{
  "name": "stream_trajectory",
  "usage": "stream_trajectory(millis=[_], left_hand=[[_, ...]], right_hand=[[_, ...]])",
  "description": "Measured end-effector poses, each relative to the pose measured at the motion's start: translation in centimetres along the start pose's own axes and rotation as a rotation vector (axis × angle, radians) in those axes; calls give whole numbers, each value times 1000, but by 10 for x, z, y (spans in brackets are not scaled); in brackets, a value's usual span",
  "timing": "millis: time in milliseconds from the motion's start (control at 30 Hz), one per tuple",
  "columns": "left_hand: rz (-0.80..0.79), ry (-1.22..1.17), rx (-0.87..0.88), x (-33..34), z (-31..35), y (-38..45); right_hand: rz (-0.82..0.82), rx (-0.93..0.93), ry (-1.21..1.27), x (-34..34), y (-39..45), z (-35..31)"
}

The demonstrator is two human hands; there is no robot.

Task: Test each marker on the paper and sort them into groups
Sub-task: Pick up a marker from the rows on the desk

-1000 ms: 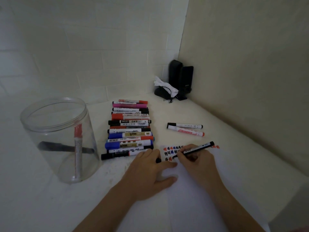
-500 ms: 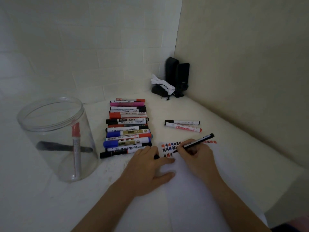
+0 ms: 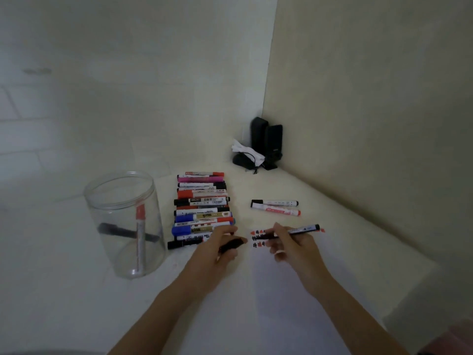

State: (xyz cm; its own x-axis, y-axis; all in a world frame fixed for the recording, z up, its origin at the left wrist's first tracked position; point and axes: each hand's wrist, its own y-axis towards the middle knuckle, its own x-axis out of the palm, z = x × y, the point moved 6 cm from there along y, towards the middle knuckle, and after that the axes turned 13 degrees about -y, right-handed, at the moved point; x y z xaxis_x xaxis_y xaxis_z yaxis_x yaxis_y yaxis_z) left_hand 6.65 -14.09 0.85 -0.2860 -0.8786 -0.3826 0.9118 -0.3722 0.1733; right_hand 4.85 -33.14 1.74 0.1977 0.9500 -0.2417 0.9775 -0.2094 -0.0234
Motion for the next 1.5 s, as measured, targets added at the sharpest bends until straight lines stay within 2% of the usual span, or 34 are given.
stream_trajectory(millis=[100,300,433,600,833,1033,1167,1267,1400,1500], left_hand=[[88,-85,-29,-12,6,-11],[122,-142,-46,-21,15,-29],[103,-122,-5,-23,24,-35],[47,-83,75,-20,40,-38],[132,-112,124,-23,47,-45],[150,-141,111,-31,52,-45],[162,-153,92,-52,51,-50],[282,-275,126,-74,62,-59],[486,-372,295,-103,89,-71],[594,-343,382,-121,109,-85]], right_hand=[[-60,30,114,12,-24,-6],[-68,23,184,23,-44,-23],[-82,21,159,26,-47,-28],[-98,0,6,32,-52,-31],[-122,53,154,46,-60,-30],[-189,243,371,57,-60,-29],[-159,314,517,46,-54,-29],[-256,283,478,53,-62,-37],[-401,125,293,79,-77,-62],[-400,-11,185,103,-83,-90]])
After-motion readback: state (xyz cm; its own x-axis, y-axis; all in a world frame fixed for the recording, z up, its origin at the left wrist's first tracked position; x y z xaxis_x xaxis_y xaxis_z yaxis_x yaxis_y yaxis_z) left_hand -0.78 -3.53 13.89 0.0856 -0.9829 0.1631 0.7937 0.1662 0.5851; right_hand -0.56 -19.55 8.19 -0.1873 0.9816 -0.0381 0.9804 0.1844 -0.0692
